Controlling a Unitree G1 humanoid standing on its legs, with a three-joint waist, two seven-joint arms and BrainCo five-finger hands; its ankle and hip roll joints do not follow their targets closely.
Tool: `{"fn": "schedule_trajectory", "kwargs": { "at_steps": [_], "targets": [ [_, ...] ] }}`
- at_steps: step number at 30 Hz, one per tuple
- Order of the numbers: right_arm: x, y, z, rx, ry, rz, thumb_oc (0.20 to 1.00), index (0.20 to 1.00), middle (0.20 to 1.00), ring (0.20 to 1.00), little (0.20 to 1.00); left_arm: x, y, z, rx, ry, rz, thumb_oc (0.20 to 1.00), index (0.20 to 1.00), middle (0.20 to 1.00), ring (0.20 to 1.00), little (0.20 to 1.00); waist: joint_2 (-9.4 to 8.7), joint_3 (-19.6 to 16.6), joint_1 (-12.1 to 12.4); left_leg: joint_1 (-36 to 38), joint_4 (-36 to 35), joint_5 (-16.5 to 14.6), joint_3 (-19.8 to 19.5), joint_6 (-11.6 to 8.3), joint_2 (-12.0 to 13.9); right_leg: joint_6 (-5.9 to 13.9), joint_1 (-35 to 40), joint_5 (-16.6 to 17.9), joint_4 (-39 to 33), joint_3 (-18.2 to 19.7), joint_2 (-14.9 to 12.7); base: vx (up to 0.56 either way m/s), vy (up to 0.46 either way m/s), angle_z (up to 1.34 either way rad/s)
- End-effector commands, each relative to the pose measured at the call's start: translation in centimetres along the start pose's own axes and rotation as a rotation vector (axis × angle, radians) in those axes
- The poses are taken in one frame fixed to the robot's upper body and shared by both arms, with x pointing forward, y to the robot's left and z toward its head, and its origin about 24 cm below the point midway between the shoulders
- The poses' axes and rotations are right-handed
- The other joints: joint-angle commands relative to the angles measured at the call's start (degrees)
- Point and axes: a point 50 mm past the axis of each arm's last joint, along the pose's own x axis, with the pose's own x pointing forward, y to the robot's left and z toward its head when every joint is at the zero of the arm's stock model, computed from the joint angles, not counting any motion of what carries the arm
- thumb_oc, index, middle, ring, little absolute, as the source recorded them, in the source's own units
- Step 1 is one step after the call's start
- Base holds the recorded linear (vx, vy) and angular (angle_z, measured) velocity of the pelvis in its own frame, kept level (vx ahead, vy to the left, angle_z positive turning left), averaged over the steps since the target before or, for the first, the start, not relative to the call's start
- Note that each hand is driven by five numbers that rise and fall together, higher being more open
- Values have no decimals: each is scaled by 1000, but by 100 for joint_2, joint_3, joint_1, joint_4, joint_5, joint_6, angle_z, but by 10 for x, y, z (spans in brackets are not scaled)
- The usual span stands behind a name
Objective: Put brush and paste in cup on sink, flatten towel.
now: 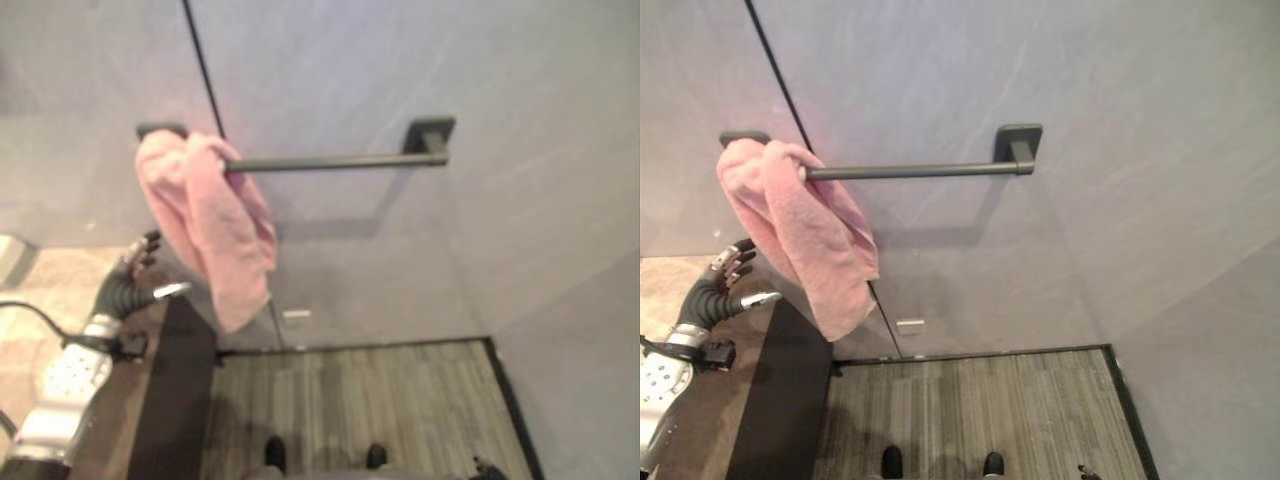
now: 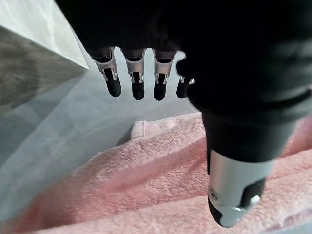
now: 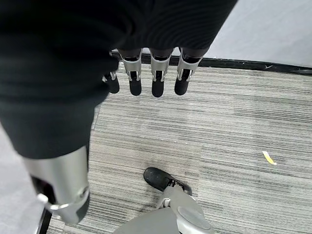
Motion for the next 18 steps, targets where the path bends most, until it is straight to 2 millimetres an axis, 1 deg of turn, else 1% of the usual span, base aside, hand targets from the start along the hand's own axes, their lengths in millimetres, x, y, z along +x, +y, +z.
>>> {"fn": "schedule_trajectory", "kwargs": {
  "at_steps": [1, 8, 15, 18],
  "targets": [
    [4, -4, 14, -69, -34, -19, 1000, 1000, 1000, 1000, 1000, 19, 13, 33, -31, -186, 79, 1000, 1000, 1000, 1000, 1000, -75, 98, -123, 318, 85, -392, 81, -80, 96, 391, 80, 523, -11, 213, -380, 8, 0, -4],
    [3, -5, 11, -72, -26, -19, 1000, 1000, 1000, 1000, 1000, 20, 9, 36, -38, -196, 67, 1000, 1000, 1000, 1000, 1000, -65, 79, -156, 340, 85, -405, 119, -81, 103, 378, 65, 502, -11, 260, -364, 6, 1, -3],
    [3, -5, 10, -73, -24, -16, 1000, 1000, 1000, 1000, 1000, 21, 10, 36, -26, -197, 82, 1000, 1000, 1000, 1000, 1000, -54, 86, -182, 351, 85, -415, 131, -80, 107, 374, 60, 482, -11, 260, -358, 1, -4, -4],
    [3, -5, 10, -75, -22, -17, 1000, 1000, 1000, 1000, 1000, 22, 15, 38, -16, -209, 111, 1000, 1000, 1000, 1000, 1000, -52, 97, -178, 318, 85, -400, 154, -91, 126, 373, 2, 474, -11, 291, -344, -13, -6, -4]
  ]
}}
